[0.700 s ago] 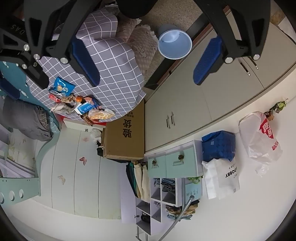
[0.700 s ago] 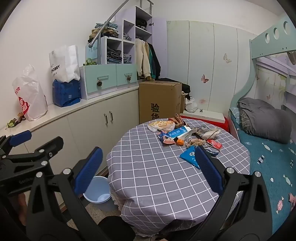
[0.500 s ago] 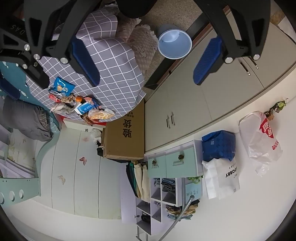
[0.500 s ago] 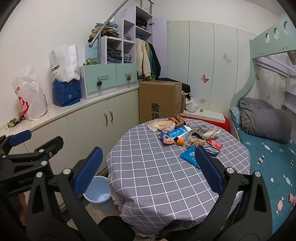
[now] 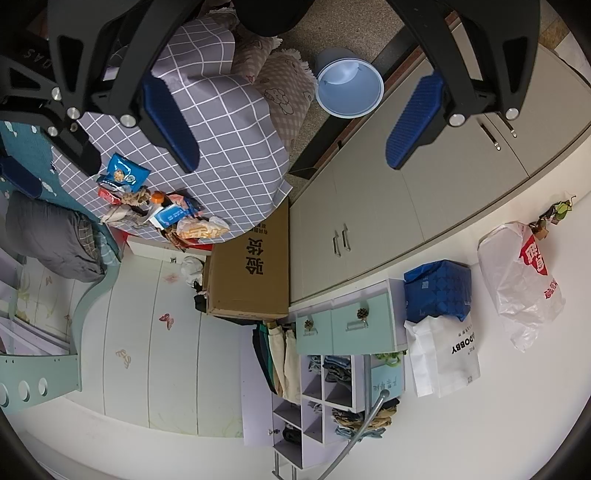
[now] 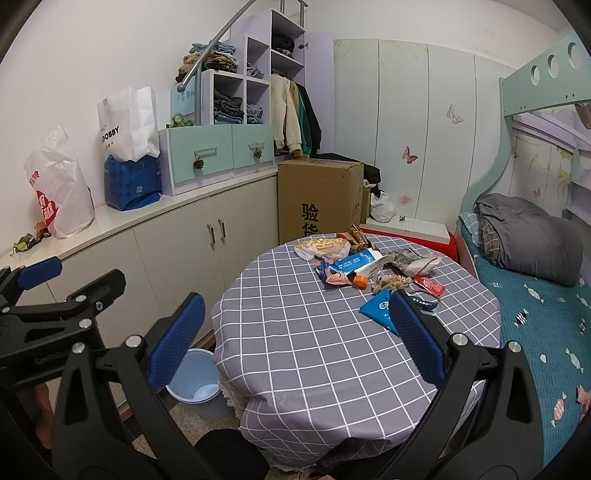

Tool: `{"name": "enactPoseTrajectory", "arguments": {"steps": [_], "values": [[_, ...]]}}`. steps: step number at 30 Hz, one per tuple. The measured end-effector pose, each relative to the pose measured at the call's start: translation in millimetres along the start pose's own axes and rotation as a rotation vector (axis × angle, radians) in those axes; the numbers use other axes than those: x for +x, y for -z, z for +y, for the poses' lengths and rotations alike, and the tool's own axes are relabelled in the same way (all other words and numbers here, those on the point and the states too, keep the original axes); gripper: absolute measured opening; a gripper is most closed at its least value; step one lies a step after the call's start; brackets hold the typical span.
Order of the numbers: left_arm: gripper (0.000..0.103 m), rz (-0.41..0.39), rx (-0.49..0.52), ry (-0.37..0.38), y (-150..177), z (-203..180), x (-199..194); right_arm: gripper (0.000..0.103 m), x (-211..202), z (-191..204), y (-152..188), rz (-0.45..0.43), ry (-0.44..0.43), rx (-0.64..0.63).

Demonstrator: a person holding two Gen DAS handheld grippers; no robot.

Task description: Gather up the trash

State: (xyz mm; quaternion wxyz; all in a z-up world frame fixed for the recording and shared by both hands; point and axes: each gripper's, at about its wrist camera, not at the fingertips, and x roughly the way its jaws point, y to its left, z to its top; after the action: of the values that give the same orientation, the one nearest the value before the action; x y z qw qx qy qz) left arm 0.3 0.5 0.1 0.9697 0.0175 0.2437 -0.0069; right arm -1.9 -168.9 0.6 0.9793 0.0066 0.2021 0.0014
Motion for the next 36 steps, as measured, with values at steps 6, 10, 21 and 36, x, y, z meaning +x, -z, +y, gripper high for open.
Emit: {"name": "enactPoseTrajectory", "arguments": {"steps": [6, 10, 21, 36], "values": [[0.099, 0.001, 0.002, -0.001, 0.0, -0.2, 0.1, 0.097, 1.5, -0.1, 0.6, 0.003, -0.001, 0.001], [0.099, 0.0, 0.0, -0.001, 0.0, 0.0, 0.2, 0.097, 1.5, -0.1, 0.6, 0.002, 0.0, 0.0], [0.099, 0.0, 0.002, -0.001, 0.0, -0.3, 0.0, 0.097, 2.1, -0.8, 1.5, 0.002, 0.0, 0.0], [0.099, -0.001, 0.001, -0.004, -1.6, -0.5, 2.4, 0.097, 5.9, -0.7, 5.3, 0.005, -0.003, 0.0]]}}
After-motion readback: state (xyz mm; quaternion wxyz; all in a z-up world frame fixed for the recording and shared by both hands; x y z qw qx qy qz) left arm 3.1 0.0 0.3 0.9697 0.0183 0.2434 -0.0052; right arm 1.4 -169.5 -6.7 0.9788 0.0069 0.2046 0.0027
